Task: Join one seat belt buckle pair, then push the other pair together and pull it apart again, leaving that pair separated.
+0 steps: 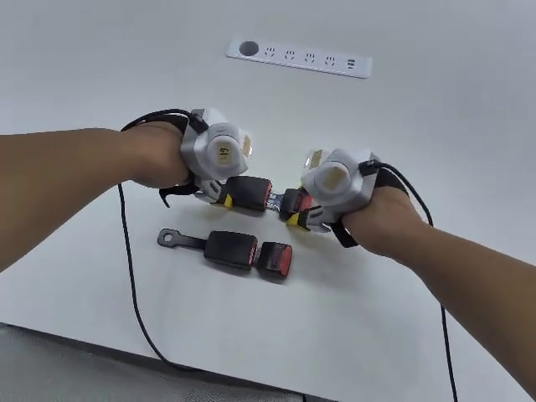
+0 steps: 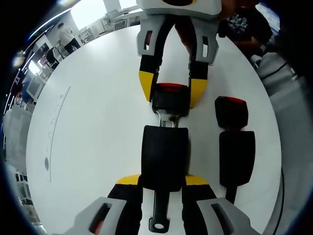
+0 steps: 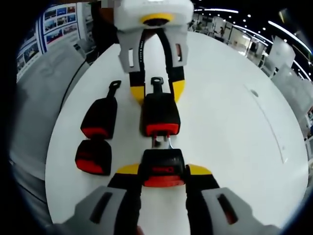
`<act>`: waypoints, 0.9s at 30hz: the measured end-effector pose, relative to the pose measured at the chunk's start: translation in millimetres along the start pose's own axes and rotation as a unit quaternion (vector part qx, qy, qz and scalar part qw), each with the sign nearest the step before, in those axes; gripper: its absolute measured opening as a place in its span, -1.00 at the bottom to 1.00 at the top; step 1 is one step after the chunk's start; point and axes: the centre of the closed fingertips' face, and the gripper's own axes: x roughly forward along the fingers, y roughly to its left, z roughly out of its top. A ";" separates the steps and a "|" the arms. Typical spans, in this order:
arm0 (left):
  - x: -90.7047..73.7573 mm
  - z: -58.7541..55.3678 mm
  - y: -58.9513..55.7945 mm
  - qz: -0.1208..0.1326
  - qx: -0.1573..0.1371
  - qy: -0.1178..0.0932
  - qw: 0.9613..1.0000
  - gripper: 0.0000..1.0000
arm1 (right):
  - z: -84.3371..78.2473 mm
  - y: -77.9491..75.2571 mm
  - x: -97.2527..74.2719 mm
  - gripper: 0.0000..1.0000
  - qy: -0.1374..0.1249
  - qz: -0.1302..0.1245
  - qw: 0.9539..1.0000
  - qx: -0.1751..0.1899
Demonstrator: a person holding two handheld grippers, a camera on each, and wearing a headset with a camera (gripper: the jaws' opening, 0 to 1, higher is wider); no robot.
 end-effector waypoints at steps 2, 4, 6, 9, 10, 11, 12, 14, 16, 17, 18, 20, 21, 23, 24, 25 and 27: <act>0.2 0.1 -0.4 -0.001 0.004 0.001 1.000 -0.39 | 1.2 0.8 0.0 -0.32 -0.003 0.000 1.000 -0.003; 0.4 0.6 -0.9 -0.005 0.011 0.002 1.000 -0.39 | 2.2 1.0 -0.3 -0.33 -0.007 -0.001 1.000 -0.004; 1.1 0.6 -0.3 -0.009 0.012 0.001 1.000 -0.40 | 3.3 1.0 0.0 -0.34 -0.008 -0.003 1.000 -0.003; 1.6 1.0 -0.4 -0.015 0.012 0.003 1.000 -0.40 | 5.1 1.2 0.2 -0.35 -0.008 -0.002 1.000 -0.004; 1.8 1.3 -0.8 -0.019 0.017 0.005 1.000 -0.41 | 5.6 1.1 0.3 -0.35 -0.008 -0.003 1.000 -0.005; 1.9 1.5 -0.8 -0.020 0.018 0.006 1.000 -0.41 | 6.1 1.4 0.0 -0.35 -0.009 -0.003 1.000 -0.006; 2.0 1.6 -0.7 -0.022 0.018 0.006 1.000 -0.41 | 6.8 1.7 -0.3 -0.35 -0.010 -0.003 1.000 -0.007; 2.5 1.8 -1.0 -0.024 0.023 0.008 0.999 -0.41 | 7.6 1.3 -0.1 -0.36 -0.011 -0.003 1.000 -0.007; 2.6 1.9 -1.1 -0.025 0.024 0.009 0.999 -0.41 | 11.5 2.1 1.3 -0.36 -0.015 -0.002 1.000 -0.012; 2.6 1.8 -1.3 -0.024 0.024 0.008 0.999 -0.41 | 14.2 3.2 2.8 -0.36 -0.017 -0.001 1.000 -0.013; 2.6 1.8 -1.3 -0.024 0.025 0.008 0.999 -0.41 | 16.7 4.0 5.7 -0.36 -0.014 -0.001 1.000 -0.017; 2.4 1.4 -1.5 -0.022 0.023 0.007 0.999 -0.41 | 16.6 2.5 7.2 -0.36 -0.015 0.000 1.000 -0.014; 2.2 1.1 -1.4 -0.022 0.021 0.006 1.000 -0.41 | 16.3 2.7 7.0 -0.36 -0.016 0.001 1.000 -0.012; 2.1 1.0 -1.6 -0.022 0.022 0.007 0.999 -0.41 | 16.9 2.5 7.0 -0.37 -0.017 0.002 1.000 -0.007; 2.2 1.1 -1.8 -0.022 0.023 0.009 0.999 -0.41 | 17.9 2.5 7.6 -0.37 -0.017 0.002 1.000 -0.007; 2.3 1.2 -1.9 -0.022 0.023 0.013 0.999 -0.41 | 19.0 3.3 7.9 -0.37 -0.014 0.000 1.000 -0.010; 2.1 1.1 -2.2 -0.022 0.023 0.018 0.999 -0.41 | 18.1 2.9 7.4 -0.36 -0.014 0.000 1.000 -0.011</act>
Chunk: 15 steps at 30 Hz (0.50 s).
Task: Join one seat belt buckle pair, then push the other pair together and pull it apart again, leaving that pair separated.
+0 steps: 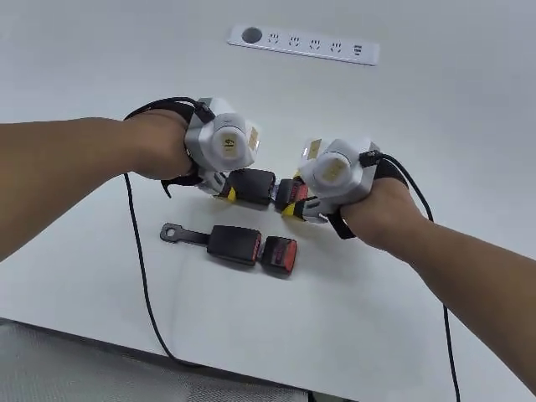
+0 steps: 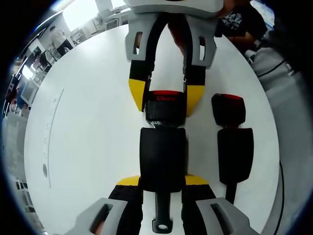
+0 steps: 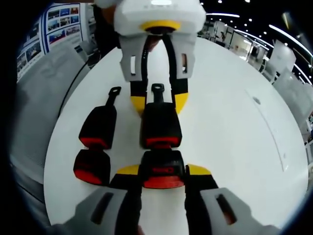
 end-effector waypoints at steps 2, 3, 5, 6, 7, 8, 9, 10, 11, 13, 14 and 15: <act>-0.6 -0.6 0.0 0.000 0.002 -0.001 1.000 -0.41 | -0.5 -0.6 0.3 -0.36 -0.002 0.001 1.000 0.000; -0.7 -0.9 0.0 -0.001 0.002 -0.003 1.000 -0.41 | -0.6 -0.8 0.4 -0.36 -0.001 0.001 1.000 -0.001; -0.8 -1.0 0.0 -0.002 0.002 -0.004 1.000 -0.41 | -0.6 -1.1 1.1 -0.36 0.002 0.001 1.000 0.001; -0.8 -0.9 0.2 -0.003 0.003 -0.003 1.000 -0.41 | -0.7 -1.4 1.1 -0.36 0.002 0.001 1.000 0.001; -0.8 -1.0 0.2 -0.003 0.004 -0.002 1.000 -0.41 | -0.6 -1.6 1.0 -0.36 0.001 0.001 1.000 0.001; -0.8 -0.9 0.3 -0.003 0.004 -0.002 1.000 -0.41 | -0.7 -1.6 0.9 -0.36 0.001 0.001 1.000 0.000; -0.8 -1.0 0.3 -0.003 0.004 -0.001 1.000 -0.41 | -0.7 -1.6 0.9 -0.36 0.001 0.001 1.000 0.000; -0.9 -0.9 0.3 -0.003 0.005 -0.001 1.000 -0.41 | -0.5 -1.7 1.0 -0.36 0.002 0.001 1.000 0.001; -0.9 -0.9 0.3 -0.003 0.006 -0.001 1.000 -0.41 | -0.5 -1.8 1.1 -0.36 0.003 0.001 1.000 0.001; -0.9 -0.9 0.4 -0.004 0.006 -0.001 1.000 -0.41 | -0.4 -2.0 1.1 -0.36 0.003 0.000 1.000 0.002; -0.8 -0.9 0.4 -0.005 0.005 -0.001 1.000 -0.41 | -0.6 -2.0 1.0 -0.36 0.004 0.001 1.000 0.001; -0.8 -0.9 0.4 -0.005 0.005 -0.001 1.000 -0.41 | -0.8 -2.1 0.8 -0.36 0.003 0.001 1.000 0.000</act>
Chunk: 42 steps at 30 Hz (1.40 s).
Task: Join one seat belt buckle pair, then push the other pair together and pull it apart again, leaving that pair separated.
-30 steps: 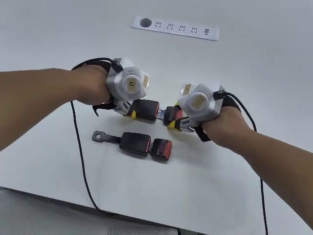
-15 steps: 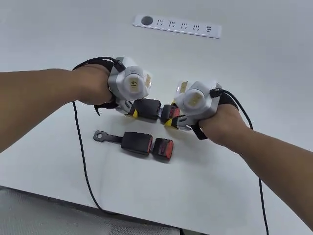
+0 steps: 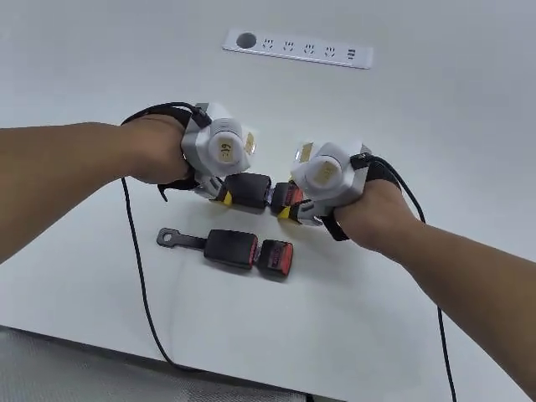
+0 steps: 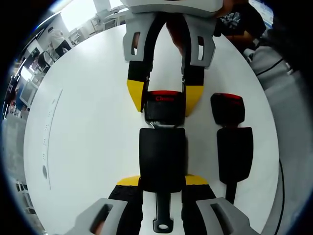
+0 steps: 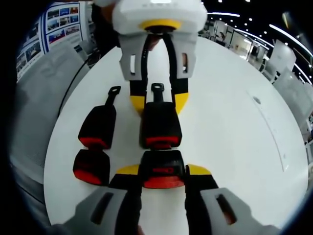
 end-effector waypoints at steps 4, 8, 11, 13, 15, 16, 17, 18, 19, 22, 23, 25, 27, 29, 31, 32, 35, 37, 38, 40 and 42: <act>-0.7 -0.4 -0.2 0.001 -0.002 -0.007 1.000 -0.40 | -0.7 0.3 -0.3 -0.36 -0.002 0.003 1.000 -0.005; -1.0 0.1 -0.1 0.004 -0.002 -0.017 1.000 -0.40 | -2.1 0.5 -0.9 -0.35 0.003 0.003 1.000 -0.001; -0.9 0.5 0.3 0.005 -0.005 -0.020 1.000 -0.40 | -6.9 0.4 -4.2 -0.34 0.006 0.004 1.000 0.001; -0.8 0.9 0.4 0.006 -0.006 -0.021 1.000 -0.40 | -9.8 0.4 -6.6 -0.34 0.004 0.004 1.000 -0.001; -0.7 1.2 0.4 0.005 -0.008 -0.020 1.000 -0.40 | -14.2 -0.8 -9.6 -0.33 0.001 0.003 1.000 -0.001; -0.7 1.2 0.5 0.006 -0.010 -0.020 1.000 -0.40 | -15.0 -1.6 -10.9 -0.32 -0.003 0.003 1.000 0.000; -0.6 1.3 0.6 0.006 -0.010 -0.021 1.000 -0.40 | -16.2 -2.1 -12.0 -0.32 -0.006 0.004 1.000 0.002; -0.6 1.7 0.7 0.006 -0.009 -0.022 1.000 -0.39 | -16.3 -2.6 -12.7 -0.32 -0.012 0.003 1.000 0.004; -0.5 2.0 0.4 0.006 -0.007 -0.023 1.000 -0.40 | -16.1 -2.3 -12.9 -0.31 -0.015 0.003 1.000 0.004; -0.5 2.3 0.6 0.008 -0.008 -0.025 1.000 -0.40 | -16.5 -1.1 -14.3 -0.31 -0.017 0.003 1.000 0.004; -0.4 2.4 0.6 0.008 -0.008 -0.025 1.000 -0.40 | -17.2 -0.8 -14.7 -0.30 -0.017 0.003 1.000 0.004; 0.1 2.8 0.9 0.008 -0.008 -0.021 1.000 -0.39 | -21.5 -1.2 -17.5 -0.30 -0.015 0.001 1.000 0.007; 0.3 2.7 1.0 0.008 -0.008 -0.018 1.000 -0.39 | -28.7 -2.5 -21.6 -0.30 -0.011 -0.005 1.000 0.020; 0.7 2.7 1.2 0.007 -0.006 -0.017 1.000 -0.39 | -34.2 -3.6 -24.5 -0.30 -0.010 -0.007 1.000 0.025; 0.7 2.6 1.1 0.007 -0.005 -0.016 1.000 -0.39 | -42.0 -3.2 -29.3 -0.30 -0.004 -0.008 1.000 0.021; 0.8 2.5 1.1 0.007 -0.005 -0.017 1.000 -0.39 | -46.6 -3.6 -32.0 -0.30 0.000 -0.009 1.000 0.020; 0.8 2.3 1.0 0.008 -0.006 -0.015 1.000 -0.39 | -62.5 -3.9 -42.9 -0.29 0.007 -0.013 1.000 0.018; 0.9 2.2 0.8 0.010 -0.008 -0.013 1.000 -0.39 | -73.4 -4.4 -50.2 -0.29 0.012 -0.016 1.000 0.019; 0.7 2.2 0.5 0.010 -0.008 -0.012 1.000 -0.39 | -78.0 -4.6 -53.1 -0.29 0.015 -0.019 1.000 0.018; 0.5 2.2 0.0 0.011 -0.007 -0.010 1.000 -0.38 | -87.8 -4.7 -60.8 -0.29 0.015 -0.021 0.999 0.022; 0.4 2.1 -0.4 0.011 -0.006 -0.008 1.000 -0.38 | -97.3 -4.8 -67.7 -0.28 0.018 -0.023 0.999 0.023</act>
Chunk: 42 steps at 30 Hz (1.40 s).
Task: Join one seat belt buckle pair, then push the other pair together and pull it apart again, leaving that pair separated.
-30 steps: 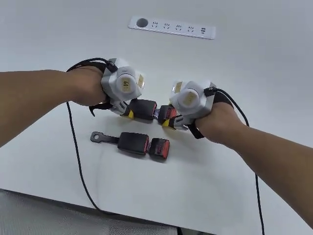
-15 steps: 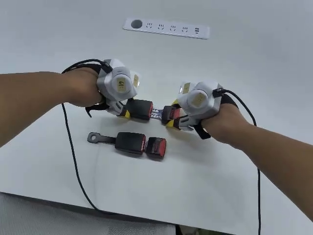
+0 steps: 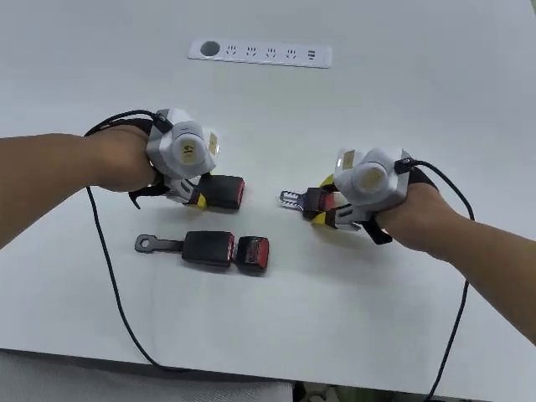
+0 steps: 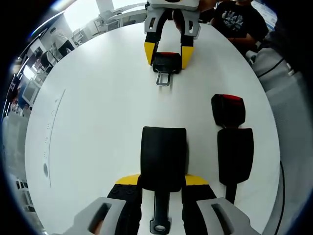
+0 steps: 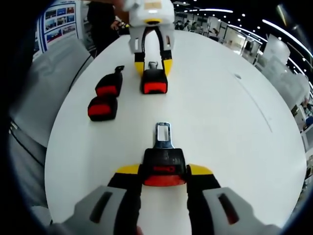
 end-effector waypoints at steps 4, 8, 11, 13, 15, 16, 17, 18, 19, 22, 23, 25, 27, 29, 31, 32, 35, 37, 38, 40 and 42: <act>-0.3 -0.3 -0.1 -0.001 0.004 0.001 1.000 -0.38 | -18.6 -0.1 -12.5 -0.28 0.010 -0.003 1.000 0.014; -0.7 -0.8 -0.2 -0.002 0.005 -0.003 1.000 -0.38 | -37.2 1.9 -25.4 -0.27 0.019 -0.008 1.000 0.023; -0.7 -1.1 -0.1 0.000 0.004 -0.002 1.000 -0.38 | -47.8 3.4 -33.6 -0.27 0.023 -0.008 0.999 0.028; -0.8 -1.1 -0.2 0.002 0.002 -0.001 1.000 -0.38 | -54.3 4.4 -38.5 -0.27 0.036 -0.012 0.999 0.020; -0.9 -1.0 -0.4 0.003 -0.001 0.001 1.000 -0.38 | -55.8 3.8 -39.3 -0.27 0.040 -0.015 0.999 0.031; -0.9 -0.8 -0.5 0.004 -0.002 0.002 1.000 -0.38 | -54.9 3.8 -38.8 -0.27 0.042 -0.016 0.999 0.029; -1.0 -0.8 -0.6 0.005 -0.002 0.003 1.000 -0.38 | -55.1 3.9 -38.7 -0.27 0.045 -0.017 0.999 0.024; -1.1 -0.6 -0.7 0.006 -0.002 0.004 1.000 -0.37 | -54.2 3.6 -38.6 -0.26 0.047 -0.018 0.999 0.016; -1.2 -0.7 -0.8 0.007 -0.004 0.005 1.000 -0.37 | -53.4 4.7 -38.3 -0.26 0.051 -0.019 0.998 0.015; -1.5 -1.2 -0.1 0.013 -0.018 0.003 1.000 -0.37 | -52.4 4.3 -38.6 -0.26 0.059 -0.026 0.998 -0.004; -1.9 -1.8 0.1 0.017 -0.031 0.002 0.999 -0.37 | -52.3 4.8 -38.9 -0.24 0.060 -0.029 0.998 -0.005; -2.8 -2.1 0.4 0.025 -0.041 -0.001 0.999 -0.37 | -52.8 1.5 -40.3 -0.20 0.061 -0.041 0.997 -0.001; -4.5 -0.7 0.6 0.037 -0.015 -0.009 0.999 -0.36 | -52.3 -6.4 -42.4 -0.04 0.058 -0.064 0.996 -0.005; -5.4 -3.0 -3.2 0.036 0.005 -0.005 0.999 -0.34 | -54.7 -6.1 -44.4 0.11 0.059 -0.068 0.996 0.013; -9.4 -4.0 -5.8 0.047 -0.018 -0.007 0.999 -0.27 | -51.6 -3.4 -48.7 0.09 0.049 -0.068 0.996 0.025; -11.7 -3.1 -6.5 0.051 -0.018 -0.011 0.998 -0.25 | -47.9 -1.7 -53.6 0.10 0.042 -0.072 0.996 0.029; -24.2 -1.9 -11.0 0.067 -0.026 -0.019 0.997 -0.22 | -35.9 5.6 -66.8 0.11 0.021 -0.081 0.996 0.036; -37.3 -2.2 -15.0 0.079 -0.040 -0.025 0.996 -0.22 | -23.3 13.4 -77.7 0.13 0.002 -0.088 0.995 0.035; -45.7 -2.3 -17.2 0.087 -0.046 -0.030 0.995 -0.21 | -17.2 20.2 -83.4 0.17 -0.006 -0.086 0.996 0.038; -58.2 -1.2 -20.2 0.101 -0.064 -0.042 0.992 -0.19 | -11.3 28.8 -90.2 0.23 -0.017 -0.087 0.995 0.040; -74.1 1.0 -26.5 0.115 -0.090 -0.064 0.987 -0.17 | -5.6 38.9 -98.6 0.27 -0.028 -0.088 0.995 0.042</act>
